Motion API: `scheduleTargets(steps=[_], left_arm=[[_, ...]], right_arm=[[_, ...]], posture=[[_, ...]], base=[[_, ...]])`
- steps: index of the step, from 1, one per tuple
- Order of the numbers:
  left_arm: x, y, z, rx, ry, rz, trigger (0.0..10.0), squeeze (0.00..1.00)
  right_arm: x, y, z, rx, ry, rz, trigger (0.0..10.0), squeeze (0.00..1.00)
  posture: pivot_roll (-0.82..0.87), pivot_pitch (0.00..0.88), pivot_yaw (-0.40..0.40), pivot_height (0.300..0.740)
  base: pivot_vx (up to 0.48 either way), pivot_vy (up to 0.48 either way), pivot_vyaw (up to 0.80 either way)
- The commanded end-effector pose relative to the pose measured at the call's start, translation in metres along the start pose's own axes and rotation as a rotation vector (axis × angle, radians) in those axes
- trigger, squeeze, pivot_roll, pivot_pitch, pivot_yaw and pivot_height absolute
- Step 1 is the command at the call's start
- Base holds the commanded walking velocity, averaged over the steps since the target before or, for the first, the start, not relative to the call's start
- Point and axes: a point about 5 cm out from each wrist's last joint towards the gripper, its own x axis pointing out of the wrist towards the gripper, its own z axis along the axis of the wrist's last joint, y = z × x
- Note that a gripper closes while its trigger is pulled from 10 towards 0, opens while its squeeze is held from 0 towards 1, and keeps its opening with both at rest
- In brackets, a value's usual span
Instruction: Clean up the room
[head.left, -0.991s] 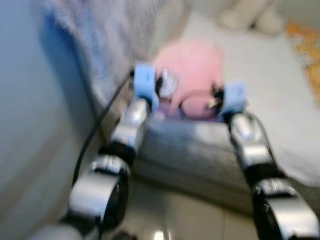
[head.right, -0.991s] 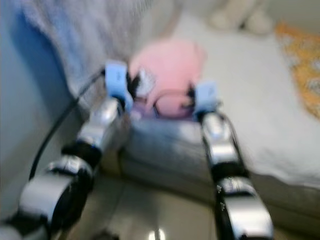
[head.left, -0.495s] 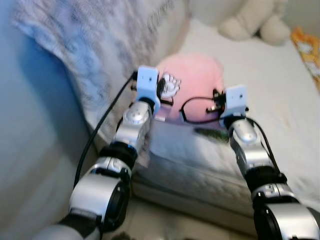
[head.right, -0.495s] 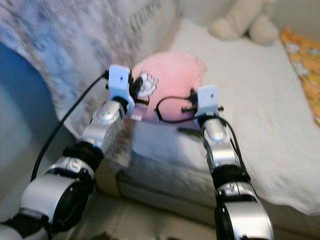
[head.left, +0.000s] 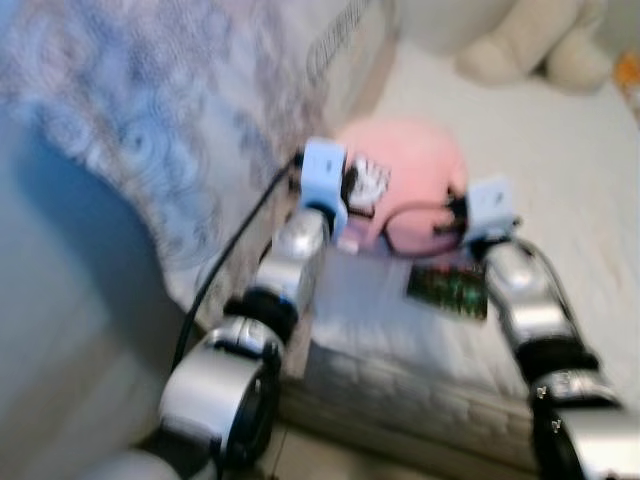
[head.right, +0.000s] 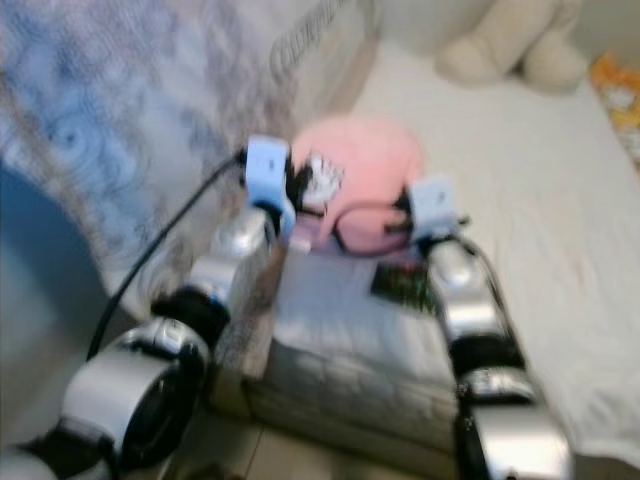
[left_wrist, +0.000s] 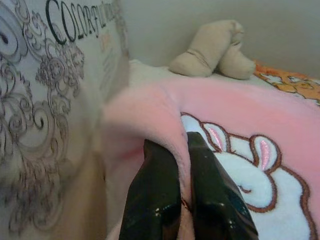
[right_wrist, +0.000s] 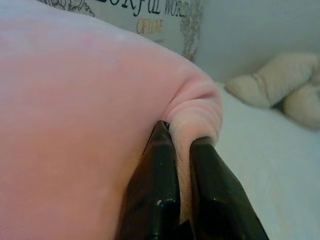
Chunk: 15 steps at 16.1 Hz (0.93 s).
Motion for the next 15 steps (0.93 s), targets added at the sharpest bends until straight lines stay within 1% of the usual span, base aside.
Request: scheduleTargets(steps=[1, 2, 3, 4, 5, 6, 7, 8, 9, 11, 13, 14, 15], left_arm=[[0.006, -0.006, 0.012, 0.002, -0.021, 0.025, 10.0, 0.0], [0.009, -0.01, 0.012, -0.006, -0.004, 0.041, 10.0, 0.0], [0.01, -0.01, 0.011, -0.01, 0.019, 0.076, 10.0, 0.0], [0.01, -0.01, 0.01, 0.026, 0.017, 0.094, 10.0, 0.0], [0.007, -0.01, -0.002, 0.018, 0.058, 0.113, 10.0, 0.0], [0.004, -0.01, -0.013, -0.021, 0.101, 0.129, 10.0, 0.0], [-0.003, -0.01, -0.031, -0.083, 0.162, 0.149, 10.0, 0.0], [-0.015, -0.013, -0.059, -0.119, 0.252, 0.162, 10.0, 0.0], [-0.018, -0.013, -0.065, -0.118, 0.27, 0.168, 10.0, 0.0], [-0.019, -0.012, -0.067, -0.129, 0.27, 0.173, 10.0, 0.0], [-0.014, -0.003, -0.055, -0.113, 0.229, 0.175, 10.0, 0.0], [-0.013, 0.0, -0.052, -0.088, 0.219, 0.169, 10.0, 0.0], [-0.01, 0.004, -0.045, -0.03, 0.196, 0.152, 10.0, 0.0]], right_arm=[[0.01, 0.008, 0.012, -0.052, -0.019, 0.06, 10.0, 0.0], [0.011, 0.002, 0.009, -0.082, 0.013, 0.067, 10.0, 0.0], [0.012, 0.001, -0.002, -0.132, 0.087, 0.091, 10.0, 0.0], [0.011, 0.007, -0.009, -0.179, 0.115, 0.126, 10.0, 0.0], [0.009, 0.016, -0.02, -0.187, 0.167, 0.153, 10.0, 0.0], [0.007, 0.021, -0.026, -0.193, 0.199, 0.165, 10.0, 0.0], [0.003, 0.029, -0.035, -0.211, 0.237, 0.185, 10.0, 0.0], [-0.001, 0.04, -0.046, -0.245, 0.289, 0.194, 10.0, 0.0], [-0.003, 0.046, -0.049, -0.259, 0.3, 0.213, 10.0, 0.0], [-0.002, 0.05, -0.048, -0.278, 0.293, 0.214, 10.0, 0.0], [0.001, 0.049, -0.045, -0.262, 0.291, 0.172, 10.0, 0.0], [0.001, 0.049, -0.045, -0.254, 0.291, 0.159, 10.0, 0.0], [0.002, 0.05, -0.044, -0.23, 0.288, 0.144, 10.0, 0.0]], posture=[[0.03, 0.0, -0.012, 0.74], [0.01, 0.022, -0.012, 0.74], [0.0, 0.063, -0.011, 0.74], [-0.02, 0.111, -0.023, 0.74], [-0.04, 0.187, -0.033, 0.74], [-0.05, 0.201, -0.038, 0.74], [-0.06, 0.234, -0.048, 0.74], [-0.07, 0.267, -0.064, 0.74], [-0.07, 0.282, -0.067, 0.74], [-0.07, 0.3, -0.077, 0.74], [-0.07, 0.305, -0.08, 0.74], [-0.07, 0.304, -0.08, 0.74], [-0.06, 0.303, -0.079, 0.74]], base=[[0.0, 0.0, 0.0], [0.0, 0.0, 0.0], [0.0, 0.0, 0.0], [0.0, 0.0, 0.0], [0.0, 0.0, 0.0], [0.0, 0.0, 0.0], [0.0, 0.0, 0.0], [0.0, 0.0, 0.0], [0.0, 0.0, 0.0], [0.0, 0.0, 0.0], [0.0, 0.0, 0.0], [0.0, 0.0, 0.0], [0.0, 0.0, 0.0]])
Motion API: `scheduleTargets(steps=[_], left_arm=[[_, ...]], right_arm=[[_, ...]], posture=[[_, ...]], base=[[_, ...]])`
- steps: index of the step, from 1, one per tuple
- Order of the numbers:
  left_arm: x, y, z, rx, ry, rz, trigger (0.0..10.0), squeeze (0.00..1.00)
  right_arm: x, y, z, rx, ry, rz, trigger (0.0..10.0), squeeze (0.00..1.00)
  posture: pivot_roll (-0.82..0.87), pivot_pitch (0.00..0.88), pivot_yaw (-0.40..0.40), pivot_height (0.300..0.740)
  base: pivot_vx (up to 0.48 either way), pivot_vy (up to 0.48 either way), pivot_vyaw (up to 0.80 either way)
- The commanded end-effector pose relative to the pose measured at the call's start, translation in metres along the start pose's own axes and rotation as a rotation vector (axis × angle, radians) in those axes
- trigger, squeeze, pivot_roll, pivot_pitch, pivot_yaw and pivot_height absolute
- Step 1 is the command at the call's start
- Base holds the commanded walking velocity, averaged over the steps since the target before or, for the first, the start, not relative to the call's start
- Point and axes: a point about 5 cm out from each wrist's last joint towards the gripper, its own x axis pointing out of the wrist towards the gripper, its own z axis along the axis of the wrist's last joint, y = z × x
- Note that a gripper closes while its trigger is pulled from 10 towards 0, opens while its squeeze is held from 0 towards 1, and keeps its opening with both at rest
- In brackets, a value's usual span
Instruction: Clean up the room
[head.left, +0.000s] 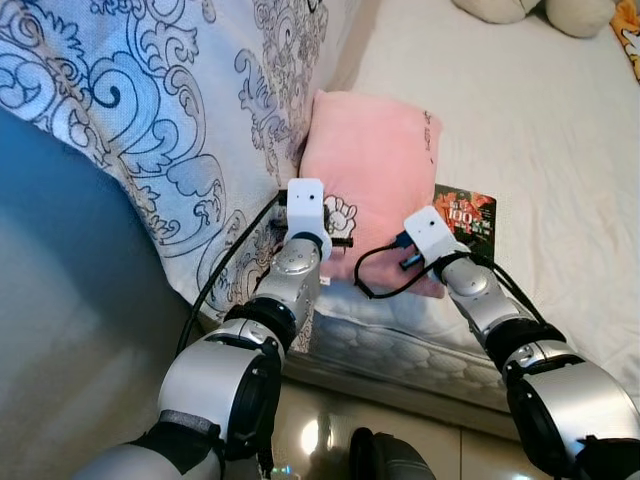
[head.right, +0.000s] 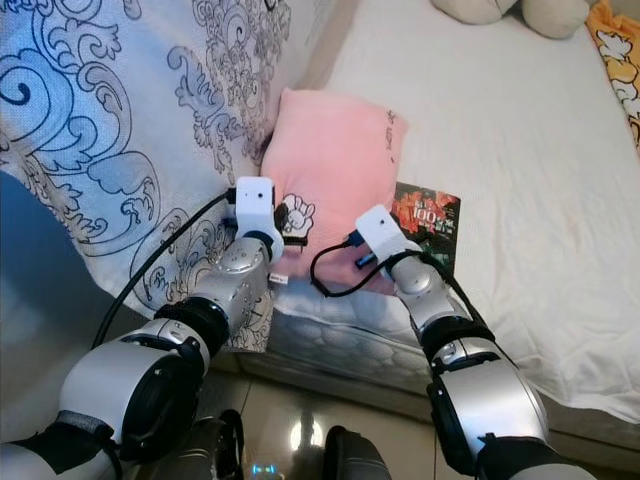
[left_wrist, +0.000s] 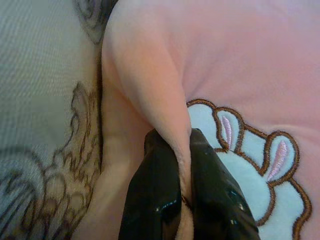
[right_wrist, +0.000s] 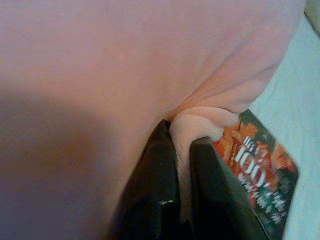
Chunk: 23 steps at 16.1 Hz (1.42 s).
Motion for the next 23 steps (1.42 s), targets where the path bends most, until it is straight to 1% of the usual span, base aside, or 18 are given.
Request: scheduleTargets(steps=[1, 2, 3, 4, 5, 6, 9, 11, 12, 13, 15, 16, 17, 19, 20, 21, 22, 23], left_arm=[[0.004, -0.008, 0.019, 0.066, -0.058, -0.047, 10.0, 0.0], [0.006, -0.004, 0.031, 0.079, -0.09, -0.047, 10.0, 0.0], [0.008, 0.0, 0.04, 0.057, -0.103, -0.04, 10.0, 0.0], [0.009, 0.001, 0.045, 0.07, -0.121, -0.045, 10.0, 0.0], [0.009, 0.001, 0.047, 0.101, -0.131, -0.053, 10.0, 0.0], [0.008, 0.002, 0.042, 0.09, -0.111, -0.057, 10.0, 0.0], [0.007, -0.003, 0.03, 0.012, -0.06, -0.077, 10.0, 0.0], [0.006, -0.004, 0.027, -0.006, -0.049, -0.079, 10.0, 0.0], [0.006, -0.003, 0.026, -0.039, -0.046, -0.083, 10.0, 0.35], [0.006, -0.003, 0.028, -0.073, -0.053, -0.099, 10.0, 1.0], [0.006, -0.005, 0.031, -0.052, -0.067, -0.114, 10.0, 1.0], [0.006, -0.008, 0.033, 0.014, -0.098, -0.127, 10.0, 1.0], [0.005, -0.007, 0.036, 0.052, -0.134, -0.128, 10.0, 1.0], [0.005, 0.002, 0.043, 0.079, -0.19, -0.117, 10.0, 1.0], [0.005, 0.007, 0.05, 0.092, -0.226, -0.116, 10.0, 1.0], [0.005, 0.009, 0.052, 0.106, -0.236, -0.116, 10.0, 1.0], [0.005, 0.012, 0.056, 0.115, -0.252, -0.119, 10.0, 1.0], [0.005, 0.012, 0.062, 0.146, -0.278, -0.135, 10.0, 1.0]], right_arm=[[0.0, 0.004, -0.003, 0.068, 0.018, -0.003, 10.0, 0.0], [0.001, 0.006, 0.001, 0.114, 0.007, -0.004, 10.0, 0.0], [0.002, 0.009, 0.004, 0.139, -0.001, -0.004, 10.0, 0.0], [0.003, 0.011, 0.005, 0.192, 0.002, -0.006, 10.0, 0.0], [0.004, 0.014, 0.007, 0.201, 0.005, 0.003, 10.0, 0.0], [0.005, 0.016, 0.011, 0.167, 0.0, 0.012, 10.0, 0.0], [0.007, 0.012, 0.014, 0.15, 0.006, 0.008, 10.0, 0.0], [0.007, 0.01, 0.014, 0.15, 0.011, 0.003, 10.0, 0.0], [0.007, 0.008, 0.014, 0.164, 0.011, -0.011, 10.0, 1.0], [0.007, 0.008, 0.015, 0.175, 0.013, -0.017, 10.0, 1.0], [0.007, 0.01, 0.015, 0.176, 0.019, -0.02, 10.0, 1.0], [0.007, 0.007, 0.016, 0.205, 0.014, -0.061, 10.0, 1.0], [0.007, 0.006, 0.016, 0.229, 0.004, -0.094, 10.0, 1.0], [0.005, 0.014, 0.013, 0.253, -0.015, -0.097, 10.0, 1.0], [0.004, 0.015, 0.013, 0.257, -0.037, -0.108, 10.0, 1.0], [0.004, 0.014, 0.014, 0.256, -0.047, -0.117, 10.0, 1.0], [0.004, 0.009, 0.016, 0.262, -0.065, -0.141, 10.0, 1.0], [0.003, 0.003, 0.018, 0.267, -0.086, -0.166, 10.0, 1.0]], posture=[[-0.06, 0.298, -0.077, 0.74], [-0.06, 0.296, -0.075, 0.74], [-0.05, 0.293, -0.072, 0.74], [-0.04, 0.286, -0.074, 0.74], [-0.04, 0.279, -0.071, 0.74], [-0.03, 0.272, -0.071, 0.74], [-0.03, 0.261, -0.079, 0.74], [-0.03, 0.254, -0.082, 0.74], [-0.02, 0.247, -0.082, 0.74], [-0.02, 0.237, -0.077, 0.74], [-0.02, 0.224, -0.077, 0.74], [-0.02, 0.212, -0.072, 0.74], [-0.02, 0.193, -0.069, 0.74], [-0.01, 0.163, -0.07, 0.74], [0.0, 0.136, -0.068, 0.74], [0.0, 0.131, -0.068, 0.74], [0.01, 0.105, -0.067, 0.74], [0.02, 0.07, -0.067, 0.74]], base=[[0.0, 0.0, 0.0], [0.0, 0.0, 0.0], [0.0, 0.0, 0.0], [0.0, 0.0, 0.0], [0.0, 0.0, 0.0], [0.0, 0.0, 0.0], [0.0, 0.0, 0.0], [0.0, 0.0, 0.0], [0.0, 0.0, 0.0], [0.0, 0.0, 0.0], [0.0, 0.0, 0.0], [0.0, 0.0, 0.0], [0.0, 0.0, 0.0], [0.0, 0.0, 0.0], [0.0, 0.0, 0.0], [0.0, 0.0, 0.0], [0.0, 0.0, 0.0], [0.0, 0.0, 0.0]])
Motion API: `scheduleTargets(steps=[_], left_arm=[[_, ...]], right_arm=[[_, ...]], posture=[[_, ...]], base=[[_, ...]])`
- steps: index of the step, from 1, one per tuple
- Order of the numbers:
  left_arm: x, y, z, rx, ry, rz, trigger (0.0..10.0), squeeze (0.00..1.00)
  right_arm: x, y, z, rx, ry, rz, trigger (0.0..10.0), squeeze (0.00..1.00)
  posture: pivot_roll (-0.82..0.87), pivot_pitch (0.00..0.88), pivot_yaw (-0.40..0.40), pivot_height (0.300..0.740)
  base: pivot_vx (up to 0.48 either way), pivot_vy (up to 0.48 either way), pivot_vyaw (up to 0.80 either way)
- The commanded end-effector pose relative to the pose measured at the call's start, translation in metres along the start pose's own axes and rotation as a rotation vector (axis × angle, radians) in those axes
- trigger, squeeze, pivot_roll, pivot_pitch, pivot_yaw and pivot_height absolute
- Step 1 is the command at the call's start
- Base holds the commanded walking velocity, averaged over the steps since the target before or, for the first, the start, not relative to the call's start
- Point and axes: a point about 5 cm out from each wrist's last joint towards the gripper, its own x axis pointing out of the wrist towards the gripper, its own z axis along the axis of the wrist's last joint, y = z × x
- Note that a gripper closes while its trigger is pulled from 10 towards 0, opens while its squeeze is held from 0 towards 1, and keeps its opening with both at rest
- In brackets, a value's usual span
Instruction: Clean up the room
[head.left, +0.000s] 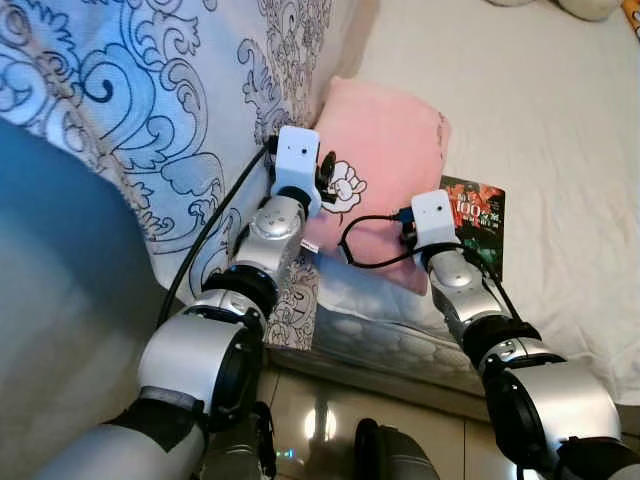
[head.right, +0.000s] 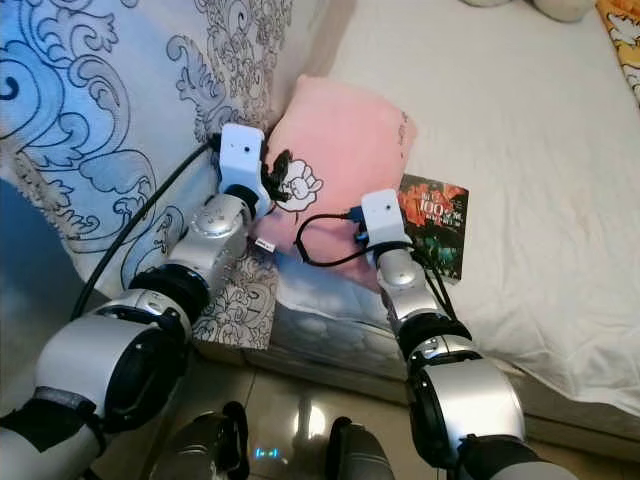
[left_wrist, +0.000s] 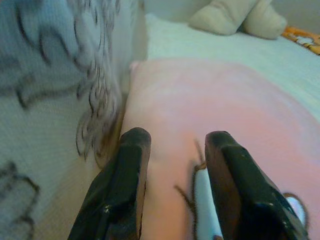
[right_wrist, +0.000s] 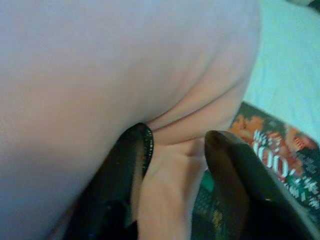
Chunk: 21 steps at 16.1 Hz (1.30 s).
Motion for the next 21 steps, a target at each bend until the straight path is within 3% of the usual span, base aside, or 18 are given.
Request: scheduleTargets(steps=[1, 3, 7, 8, 9, 10, 11, 12, 13, 14, 16, 19, 20, 21], left_arm=[[0.003, -0.007, 0.01, 0.035, -0.045, -0.041, 10.0, 1.0], [0.001, -0.01, 0.013, 0.108, -0.088, -0.098, 10.0, 1.0], [-0.015, 0.0, -0.007, 0.107, -0.111, -0.12, 10.0, 1.0], [-0.024, 0.007, -0.009, 0.127, -0.147, -0.109, 10.0, 1.0], [-0.027, 0.01, -0.01, 0.137, -0.15, -0.104, 10.0, 1.0], [-0.04, 0.016, -0.015, 0.169, -0.161, -0.097, 10.0, 1.0], [-0.047, 0.016, -0.024, 0.178, -0.127, -0.099, 10.0, 1.0], [-0.072, 0.013, -0.042, 0.104, -0.104, -0.126, 10.0, 1.0], [-0.089, 0.01, -0.05, 0.06, -0.11, -0.132, 10.0, 0.0], [-0.097, 0.008, -0.057, 0.032, -0.096, -0.102, 10.0, 0.0], [-0.099, 0.002, -0.058, -0.038, -0.079, -0.064, 10.0, 0.0], [-0.102, 0.001, -0.053, -0.029, -0.079, -0.059, 10.0, 0.0], [-0.104, 0.007, -0.059, -0.017, -0.047, -0.041, 10.0, 0.0], [-0.105, 0.014, -0.064, -0.019, -0.011, -0.015, 10.0, 0.0]], right_arm=[[-0.001, -0.004, 0.0, 0.014, -0.023, -0.018, 10.0, 1.0], [-0.003, -0.015, 0.005, 0.0, -0.095, -0.064, 10.0, 1.0], [-0.022, -0.03, -0.008, 0.046, -0.193, -0.165, 10.0, 1.0], [-0.043, -0.03, -0.015, 0.042, -0.27, -0.202, 10.0, 1.0], [-0.05, -0.031, -0.017, 0.041, -0.283, -0.212, 10.0, 1.0], [-0.076, -0.031, -0.027, 0.035, -0.3, -0.237, 10.0, 1.0], [-0.087, -0.032, -0.032, 0.028, -0.295, -0.246, 10.0, 1.0], [-0.108, -0.037, -0.05, 0.005, -0.247, -0.257, 10.0, 1.0], [-0.118, -0.042, -0.066, -0.017, -0.175, -0.263, 10.0, 1.0], [-0.121, -0.047, -0.077, -0.024, -0.108, -0.293, 10.0, 0.0], [-0.117, -0.047, -0.075, -0.003, -0.085, -0.309, 10.0, 0.0], [-0.097, -0.027, -0.053, 0.09, -0.131, -0.236, 10.0, 0.0], [-0.099, -0.025, -0.053, 0.131, -0.131, -0.249, 10.0, 1.0], [-0.102, -0.026, -0.056, 0.158, -0.121, -0.263, 10.0, 1.0]], posture=[[0.03, 0.062, -0.067, 0.74], [0.03, 0.0, -0.056, 0.74], [0.04, 0.0, -0.04, 0.74], [0.05, 0.0, -0.045, 0.74], [0.07, 0.0, -0.051, 0.74], [0.07, 0.0, -0.055, 0.74], [0.07, 0.0, -0.057, 0.74], [0.07, 0.0, -0.053, 0.74], [0.07, 0.0, -0.053, 0.74], [0.07, 0.0, -0.052, 0.74], [0.07, 0.0, -0.047, 0.74], [0.07, 0.0, -0.038, 0.74], [0.07, 0.0, -0.03, 0.74], [0.08, 0.0, -0.024, 0.74]], base=[[0.0, 0.0, 0.0], [0.0, 0.0, 0.0], [0.0, 0.0, 0.0], [0.0, 0.0, 0.0], [0.0, 0.0, 0.0], [0.0, 0.0, 0.0], [0.0, 0.0, 0.0], [0.0, 0.0, 0.0], [0.0, 0.0, 0.0], [0.0, -0.461, 0.0], [0.0, -0.452, 0.0], [0.0, -0.435, 0.0], [0.0, -0.424, 0.0], [0.0, -0.42, 0.0]])
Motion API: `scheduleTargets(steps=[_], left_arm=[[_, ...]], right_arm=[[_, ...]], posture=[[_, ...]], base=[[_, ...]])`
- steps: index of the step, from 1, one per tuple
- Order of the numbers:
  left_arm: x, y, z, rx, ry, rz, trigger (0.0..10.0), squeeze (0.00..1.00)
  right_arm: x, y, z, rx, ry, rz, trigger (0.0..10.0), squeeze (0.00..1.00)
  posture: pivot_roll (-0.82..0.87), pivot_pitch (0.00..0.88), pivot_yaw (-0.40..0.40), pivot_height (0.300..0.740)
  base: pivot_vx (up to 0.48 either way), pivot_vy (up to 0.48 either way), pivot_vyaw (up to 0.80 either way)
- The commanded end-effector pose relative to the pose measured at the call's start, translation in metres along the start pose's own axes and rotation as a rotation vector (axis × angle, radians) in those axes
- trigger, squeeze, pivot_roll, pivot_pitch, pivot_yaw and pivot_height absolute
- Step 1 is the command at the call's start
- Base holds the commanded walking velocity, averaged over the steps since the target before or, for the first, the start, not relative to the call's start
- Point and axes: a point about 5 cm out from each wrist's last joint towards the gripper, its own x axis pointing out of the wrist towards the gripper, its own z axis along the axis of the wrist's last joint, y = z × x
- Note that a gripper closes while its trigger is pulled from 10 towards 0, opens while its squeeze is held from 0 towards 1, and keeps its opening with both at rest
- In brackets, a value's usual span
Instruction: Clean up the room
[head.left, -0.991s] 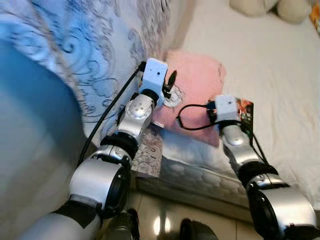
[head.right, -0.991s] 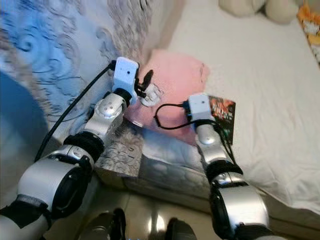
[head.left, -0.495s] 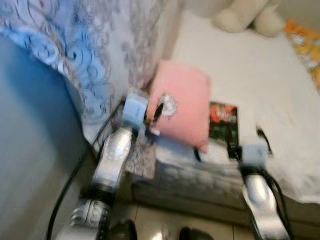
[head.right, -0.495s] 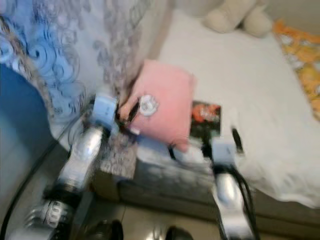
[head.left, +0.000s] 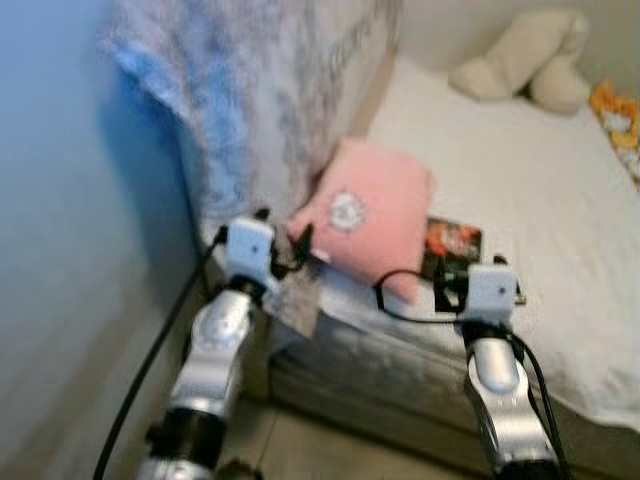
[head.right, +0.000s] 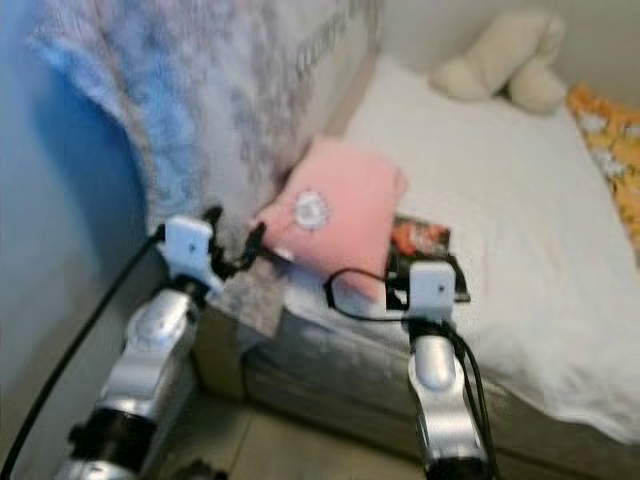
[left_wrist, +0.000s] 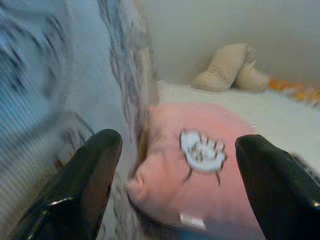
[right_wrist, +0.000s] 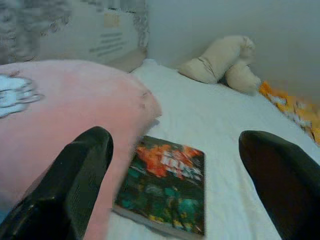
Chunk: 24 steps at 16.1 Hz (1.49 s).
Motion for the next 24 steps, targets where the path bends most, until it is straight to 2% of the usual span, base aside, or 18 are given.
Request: scheduleTargets(steps=[1, 3, 4, 6, 9, 11, 13, 16, 17, 20, 21, 22, 23, 24], left_arm=[[0.002, -0.004, -0.005, -0.009, 0.035, 0.0, 10.0, 0.0], [0.005, -0.001, -0.005, -0.011, 0.053, 0.009, 10.0, 0.0], [0.009, -0.005, -0.004, -0.006, 0.052, -0.01, 10.0, 0.0], [0.015, -0.011, 0.001, -0.009, 0.04, -0.029, 10.0, 0.0], [0.016, -0.013, -0.009, -0.099, 0.091, 0.062, 10.0, 0.0], [0.016, -0.018, -0.006, -0.067, 0.071, 0.037, 10.0, 0.0], [0.017, -0.017, -0.004, -0.052, 0.062, 0.031, 10.0, 0.0], [0.022, -0.009, 0.005, -0.01, 0.027, 0.013, 10.0, 0.0], [0.027, -0.003, 0.009, -0.023, 0.018, 0.021, 10.0, 0.0], [0.029, -0.025, 0.016, -0.076, -0.028, -0.07, 10.0, 0.0], [0.031, -0.026, 0.017, -0.1, -0.033, -0.061, 10.0, 0.0], [0.032, -0.025, 0.017, -0.123, -0.031, -0.054, 10.0, 0.0], [0.031, -0.025, 0.015, -0.133, -0.022, -0.056, 10.0, 0.0], [0.03, -0.024, 0.013, -0.143, -0.013, -0.061, 10.0, 0.0]], right_arm=[[-0.004, -0.012, -0.006, 0.008, 0.037, -0.044, 10.0, 1.0], [-0.004, -0.012, -0.009, -0.001, 0.057, -0.022, 10.0, 1.0], [-0.003, -0.01, -0.005, -0.015, 0.039, 0.007, 10.0, 0.0], [0.0, -0.011, 0.0, -0.025, 0.028, 0.023, 10.0, 0.0], [-0.002, -0.012, -0.007, -0.037, 0.068, 0.049, 10.0, 0.0], [0.002, -0.006, -0.005, -0.04, 0.064, 0.076, 10.0, 0.0], [0.005, -0.007, -0.002, 0.025, 0.058, 0.085, 10.0, 0.0], [0.007, -0.008, -0.001, 0.088, 0.069, 0.083, 10.0, 0.0], [0.009, -0.008, -0.001, 0.09, 0.077, 0.085, 10.0, 0.0], [0.015, -0.012, 0.003, 0.067, 0.07, 0.097, 10.0, 0.0], [0.018, -0.013, 0.005, 0.069, 0.064, 0.098, 10.0, 0.0], [0.02, -0.014, 0.008, 0.122, 0.059, 0.084, 10.0, 0.0], [0.022, -0.018, 0.007, 0.264, 0.085, 0.038, 10.0, 0.0], [0.022, -0.019, 0.006, 0.32, 0.097, 0.024, 10.0, 0.0]], posture=[[0.08, 0.0, -0.024, 0.74], [0.06, 0.0, -0.013, 0.74], [0.05, 0.0, -0.009, 0.74], [0.03, 0.0, -0.018, 0.74], [0.04, 0.0, -0.034, 0.74], [0.04, 0.0, -0.035, 0.74], [0.04, 0.0, -0.032, 0.74], [0.04, 0.0, -0.031, 0.74], [0.03, 0.0, -0.037, 0.74], [0.02, 0.0, -0.06, 0.74], [0.02, 0.0, -0.063, 0.74], [0.01, 0.0, -0.061, 0.74], [0.01, 0.0, -0.061, 0.74], [0.02, 0.0, -0.059, 0.74]], base=[[0.0, -0.42, 0.0], [0.0, -0.42, 0.0], [0.0, -0.416, 0.0], [0.247, -0.409, 0.0], [0.256, -0.404, 0.0], [0.255, -0.405, 0.0], [0.257, -0.403, 0.0], [0.265, -0.398, 0.0], [0.266, -0.398, 0.0], [0.269, -0.395, 0.0], [0.266, -0.394, 0.0], [0.27, -0.394, 0.0], [0.27, -0.394, 0.0], [0.27, -0.394, 0.0]])
